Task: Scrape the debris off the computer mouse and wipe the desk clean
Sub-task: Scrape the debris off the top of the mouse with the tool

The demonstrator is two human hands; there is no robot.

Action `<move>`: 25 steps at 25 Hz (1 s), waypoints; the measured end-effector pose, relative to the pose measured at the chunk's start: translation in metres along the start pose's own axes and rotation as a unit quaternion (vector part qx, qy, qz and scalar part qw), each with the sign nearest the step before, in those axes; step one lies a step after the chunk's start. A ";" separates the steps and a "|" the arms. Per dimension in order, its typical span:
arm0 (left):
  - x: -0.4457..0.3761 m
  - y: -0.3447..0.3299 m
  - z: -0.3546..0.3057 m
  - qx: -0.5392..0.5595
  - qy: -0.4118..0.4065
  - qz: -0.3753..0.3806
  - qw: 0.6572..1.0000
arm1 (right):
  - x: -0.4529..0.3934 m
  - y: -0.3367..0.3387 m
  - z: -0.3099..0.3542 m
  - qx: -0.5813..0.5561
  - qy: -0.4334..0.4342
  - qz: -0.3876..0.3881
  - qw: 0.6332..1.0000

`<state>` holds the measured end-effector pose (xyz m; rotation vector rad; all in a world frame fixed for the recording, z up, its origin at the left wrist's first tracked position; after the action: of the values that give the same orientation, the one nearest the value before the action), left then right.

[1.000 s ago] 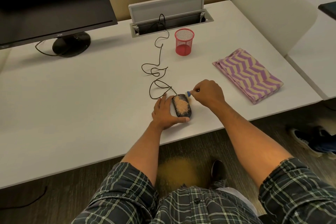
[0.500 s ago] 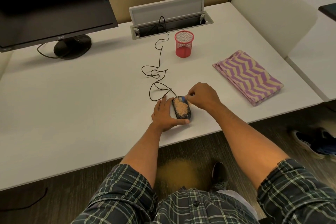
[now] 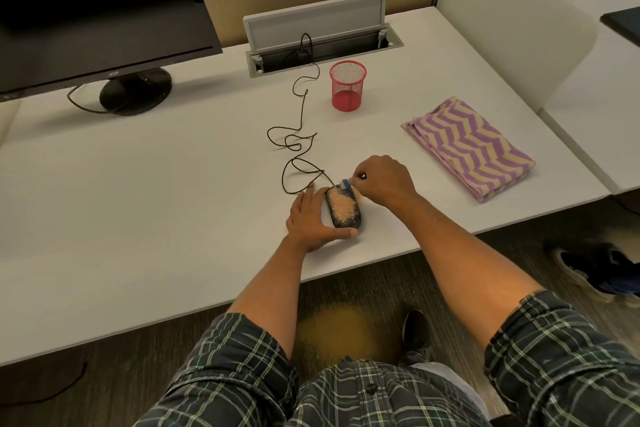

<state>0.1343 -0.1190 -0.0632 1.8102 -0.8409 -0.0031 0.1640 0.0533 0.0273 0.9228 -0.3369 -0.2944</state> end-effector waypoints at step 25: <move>0.002 0.002 -0.002 0.000 -0.005 -0.005 1.000 | 0.015 0.003 -0.012 -0.020 -0.037 -0.016 0.999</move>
<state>0.1349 -0.1190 -0.0600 1.8165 -0.8389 -0.0198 0.1826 0.0582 0.0249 0.8792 -0.3826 -0.3634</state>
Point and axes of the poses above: each hand's wrist, its own x-axis away from the middle knuckle, its own y-axis out of the back of the hand, z = x × y, the point moved 6 cm from there along -x, towards the middle knuckle, and after that the axes turned 14 degrees about -x, right-handed, at the moved point
